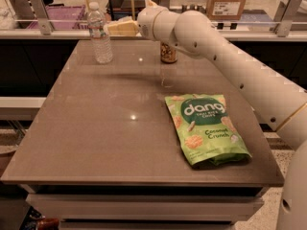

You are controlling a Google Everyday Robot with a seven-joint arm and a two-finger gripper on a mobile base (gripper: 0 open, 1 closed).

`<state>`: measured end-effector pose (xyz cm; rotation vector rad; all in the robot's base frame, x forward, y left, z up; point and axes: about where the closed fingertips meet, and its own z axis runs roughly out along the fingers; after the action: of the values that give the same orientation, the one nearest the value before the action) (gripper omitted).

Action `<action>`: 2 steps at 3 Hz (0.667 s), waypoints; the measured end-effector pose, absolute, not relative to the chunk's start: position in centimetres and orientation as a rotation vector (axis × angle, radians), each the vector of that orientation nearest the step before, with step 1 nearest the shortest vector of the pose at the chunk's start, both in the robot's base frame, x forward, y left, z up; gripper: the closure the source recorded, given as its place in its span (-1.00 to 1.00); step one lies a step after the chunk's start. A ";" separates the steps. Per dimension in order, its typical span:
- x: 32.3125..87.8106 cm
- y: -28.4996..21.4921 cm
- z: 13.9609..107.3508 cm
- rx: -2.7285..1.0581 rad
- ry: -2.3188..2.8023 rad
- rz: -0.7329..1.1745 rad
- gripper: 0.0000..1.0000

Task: Pick water bottle

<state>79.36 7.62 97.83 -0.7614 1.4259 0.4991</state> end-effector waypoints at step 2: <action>79.9 10.2 97.1 -0.827 1.441 0.562 -1.00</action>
Offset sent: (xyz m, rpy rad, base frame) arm 0.0087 0.0463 -0.0099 -0.0399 0.0708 0.1430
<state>79.90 10.19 97.13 -0.8272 1.4408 0.5616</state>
